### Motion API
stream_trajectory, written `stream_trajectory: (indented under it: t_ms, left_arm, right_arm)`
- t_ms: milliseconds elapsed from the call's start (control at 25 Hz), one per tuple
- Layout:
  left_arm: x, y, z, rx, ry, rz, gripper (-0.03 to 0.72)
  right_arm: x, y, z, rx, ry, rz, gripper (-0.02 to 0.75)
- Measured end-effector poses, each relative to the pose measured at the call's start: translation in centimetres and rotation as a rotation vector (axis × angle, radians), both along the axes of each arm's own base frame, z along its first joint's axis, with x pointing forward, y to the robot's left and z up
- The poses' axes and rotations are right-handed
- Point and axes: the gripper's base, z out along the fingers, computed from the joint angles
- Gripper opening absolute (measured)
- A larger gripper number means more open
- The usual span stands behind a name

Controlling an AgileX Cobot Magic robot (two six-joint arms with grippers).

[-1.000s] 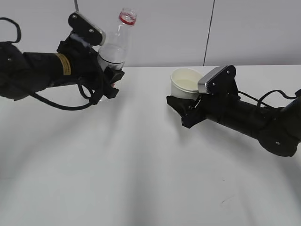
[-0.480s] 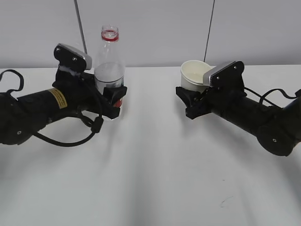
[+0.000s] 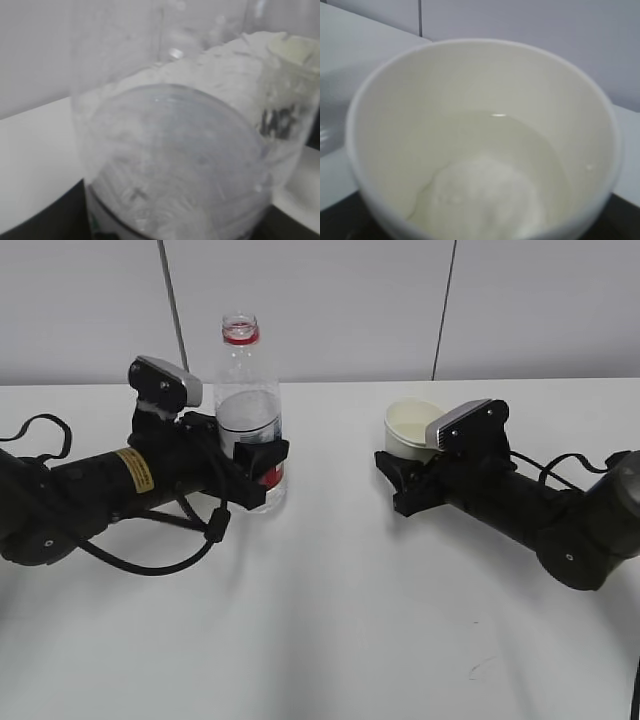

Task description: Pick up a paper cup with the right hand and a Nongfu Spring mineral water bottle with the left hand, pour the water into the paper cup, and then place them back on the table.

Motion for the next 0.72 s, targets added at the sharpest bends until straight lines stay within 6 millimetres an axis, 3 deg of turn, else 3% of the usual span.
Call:
stream_trajectory:
  t_ms: [240, 520, 720]
  left_arm:
    - [-0.4, -0.3, -0.3, 0.002, 0.012, -0.051, 0.409]
    - [-0.6, -0.5, -2.6, -0.025, 0.040, -0.079, 0.409]
    - [-0.7, -0.7, -2.9, -0.036, 0.034, -0.102, 0.409]
  right_arm:
    - [0.2, -0.1, -1.0, 0.007, 0.009, -0.013, 0.524]
    - [-0.1, -0.1, -2.9, 0.024, 0.022, -0.015, 0.524]
    - [-0.1, -0.1, -2.9, 0.027, 0.019, -0.017, 0.524]
